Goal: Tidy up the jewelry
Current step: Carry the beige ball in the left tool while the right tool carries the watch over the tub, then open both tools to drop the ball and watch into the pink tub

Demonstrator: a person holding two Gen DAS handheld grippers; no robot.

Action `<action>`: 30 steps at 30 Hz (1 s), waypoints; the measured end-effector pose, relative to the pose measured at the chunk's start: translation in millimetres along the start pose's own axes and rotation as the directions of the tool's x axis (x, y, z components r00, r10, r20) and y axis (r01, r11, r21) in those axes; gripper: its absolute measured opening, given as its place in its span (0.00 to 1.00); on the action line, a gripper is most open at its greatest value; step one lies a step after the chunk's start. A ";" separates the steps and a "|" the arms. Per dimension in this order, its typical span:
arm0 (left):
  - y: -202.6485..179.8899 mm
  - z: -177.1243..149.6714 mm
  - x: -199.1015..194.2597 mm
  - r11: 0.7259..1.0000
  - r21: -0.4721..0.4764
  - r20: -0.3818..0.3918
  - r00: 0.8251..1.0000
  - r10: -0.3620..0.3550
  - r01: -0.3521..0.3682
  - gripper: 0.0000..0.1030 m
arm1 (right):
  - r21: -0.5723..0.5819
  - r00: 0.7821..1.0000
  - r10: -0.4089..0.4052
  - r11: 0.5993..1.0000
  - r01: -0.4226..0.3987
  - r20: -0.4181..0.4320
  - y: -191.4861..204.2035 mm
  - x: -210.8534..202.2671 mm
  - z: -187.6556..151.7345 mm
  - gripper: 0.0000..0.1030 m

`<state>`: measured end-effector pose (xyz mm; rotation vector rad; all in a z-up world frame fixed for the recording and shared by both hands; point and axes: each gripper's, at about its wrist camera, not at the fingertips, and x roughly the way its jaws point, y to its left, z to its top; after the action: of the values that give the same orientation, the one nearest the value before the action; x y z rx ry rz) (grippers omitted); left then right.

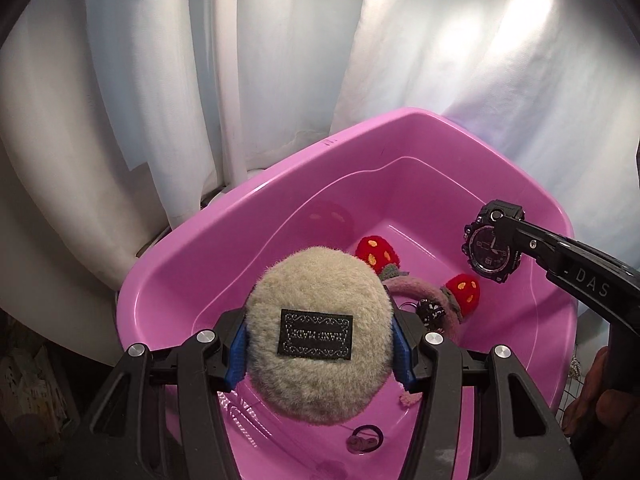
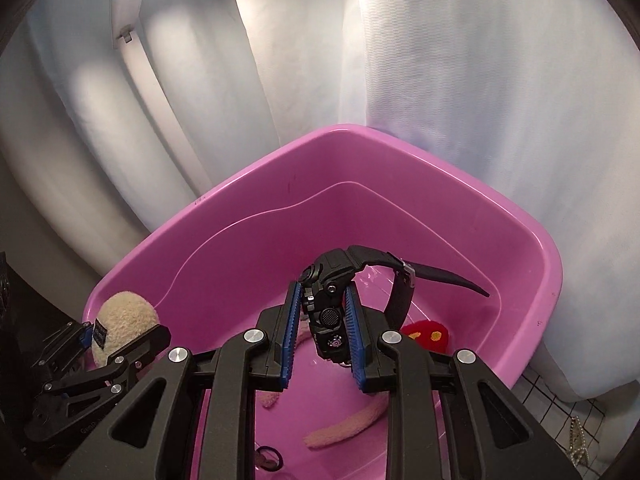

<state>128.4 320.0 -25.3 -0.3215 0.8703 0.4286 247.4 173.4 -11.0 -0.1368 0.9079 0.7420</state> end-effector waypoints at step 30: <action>9.3 0.7 5.2 0.999 -0.028 -0.092 0.995 0.039 -0.042 0.74 | 0.017 0.994 -0.070 0.997 0.071 -0.085 0.4 13.5 9.1 0.39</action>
<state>127.3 329.6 -29.9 -0.3537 0.9614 0.4682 258.5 184.5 -15.4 -0.1831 0.9858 0.6655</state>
